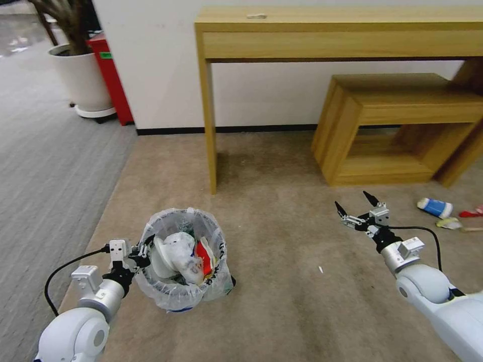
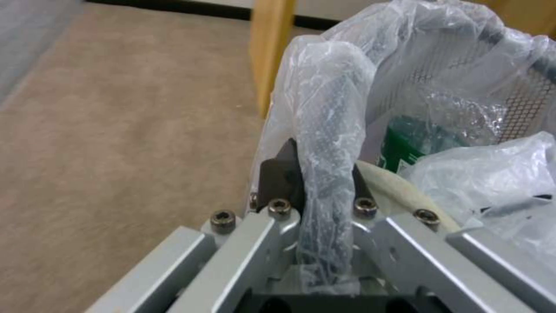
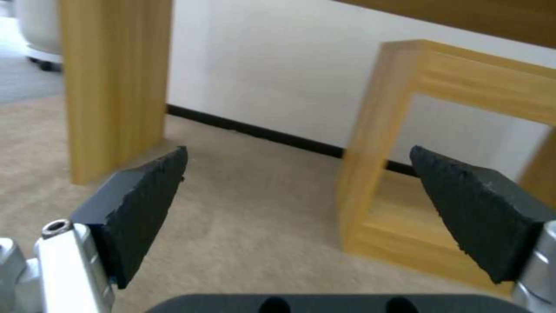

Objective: Pick up the trash bin and place the garbage on the floor into it.

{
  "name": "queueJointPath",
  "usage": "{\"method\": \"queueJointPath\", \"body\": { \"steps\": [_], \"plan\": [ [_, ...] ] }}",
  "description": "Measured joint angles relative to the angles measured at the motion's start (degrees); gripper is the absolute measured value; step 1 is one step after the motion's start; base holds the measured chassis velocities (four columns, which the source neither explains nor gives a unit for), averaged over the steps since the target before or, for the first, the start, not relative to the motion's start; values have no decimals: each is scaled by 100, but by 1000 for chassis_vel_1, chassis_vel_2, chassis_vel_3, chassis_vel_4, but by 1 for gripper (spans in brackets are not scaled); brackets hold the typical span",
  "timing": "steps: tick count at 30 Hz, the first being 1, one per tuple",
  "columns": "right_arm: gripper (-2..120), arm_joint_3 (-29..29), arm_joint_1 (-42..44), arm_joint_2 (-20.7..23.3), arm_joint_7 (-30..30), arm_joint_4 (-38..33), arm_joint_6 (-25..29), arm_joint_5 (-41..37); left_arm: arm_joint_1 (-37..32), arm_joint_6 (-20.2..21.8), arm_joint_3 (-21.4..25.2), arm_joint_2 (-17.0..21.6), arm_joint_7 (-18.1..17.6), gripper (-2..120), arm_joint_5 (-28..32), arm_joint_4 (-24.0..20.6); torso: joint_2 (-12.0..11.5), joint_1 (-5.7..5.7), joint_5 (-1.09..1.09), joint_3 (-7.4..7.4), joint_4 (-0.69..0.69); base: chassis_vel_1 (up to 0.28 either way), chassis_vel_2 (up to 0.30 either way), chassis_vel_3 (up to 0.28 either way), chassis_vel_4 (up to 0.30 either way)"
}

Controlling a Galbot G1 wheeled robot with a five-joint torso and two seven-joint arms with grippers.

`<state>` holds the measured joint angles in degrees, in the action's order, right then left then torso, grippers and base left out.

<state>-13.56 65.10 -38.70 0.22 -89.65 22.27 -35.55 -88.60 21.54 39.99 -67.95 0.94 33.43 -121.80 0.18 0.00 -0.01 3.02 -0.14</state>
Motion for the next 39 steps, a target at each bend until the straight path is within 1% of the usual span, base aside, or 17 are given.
{"method": "queueJointPath", "body": {
  "steps": [8, 21, 33, 39],
  "plan": [
    [98, -12, -7, -97, -33, 26, 67, 68, 2, -7, 37, 16, 2, 2, 10, 0, 0, 0, 0, 0, 0, -112, -101, -116, -122],
    [99, 183, -152, -228, -120, 200, 215, 94, 0, -74, 70, -32, 3, 2, 7, 44, 0, 0, 0, 0, 0, -125, -127, -122, -126],
    [98, 237, -211, -242, -185, 272, 293, 77, 13, -73, 82, -71, 8, 2, 4, 56, 0, 0, 0, 0, -1, -123, -119, -125, -127],
    [98, 254, -222, -273, -203, 287, 314, 70, 27, -59, 77, -73, 5, 2, 13, 58, 0, 0, 0, 0, -2, -53, -54, -59, -49]
  ]
}}
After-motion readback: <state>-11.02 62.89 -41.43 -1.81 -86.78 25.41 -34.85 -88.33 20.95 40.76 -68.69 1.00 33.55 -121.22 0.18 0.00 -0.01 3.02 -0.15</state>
